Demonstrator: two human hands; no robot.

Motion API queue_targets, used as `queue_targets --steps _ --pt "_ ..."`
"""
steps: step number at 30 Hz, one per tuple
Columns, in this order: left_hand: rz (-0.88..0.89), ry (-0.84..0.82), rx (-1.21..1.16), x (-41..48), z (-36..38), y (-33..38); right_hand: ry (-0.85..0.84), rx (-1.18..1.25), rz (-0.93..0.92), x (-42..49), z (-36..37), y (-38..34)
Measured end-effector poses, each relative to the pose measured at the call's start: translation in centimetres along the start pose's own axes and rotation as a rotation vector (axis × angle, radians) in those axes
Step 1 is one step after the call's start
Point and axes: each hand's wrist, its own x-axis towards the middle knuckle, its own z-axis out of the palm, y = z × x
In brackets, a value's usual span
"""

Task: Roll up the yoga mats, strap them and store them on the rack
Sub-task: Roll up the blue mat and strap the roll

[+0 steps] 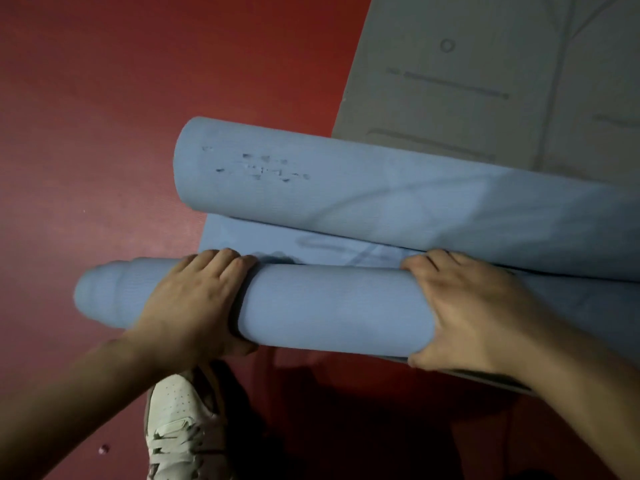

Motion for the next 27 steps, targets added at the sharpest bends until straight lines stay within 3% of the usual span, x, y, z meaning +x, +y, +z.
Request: queue_targets --steps 7,14,22,27 --pt "0.049 0.002 -0.064 0.8 -0.2 -0.9 -0.028 0.068 0.003 0.8 0.1 0.9" --pt "0.056 0.053 -0.175 2.5 -1.4 -2.3 0.058 0.280 0.093 2.1 -1.9 4.2" --pt "-0.014 0.150 -0.244 2.7 -2.2 -1.1 0.235 0.341 0.133 2.9 -2.4 5.0" --pt "0.012 0.118 -0.057 1.8 -1.2 0.2 0.343 0.374 0.129 2.8 -1.5 5.1"
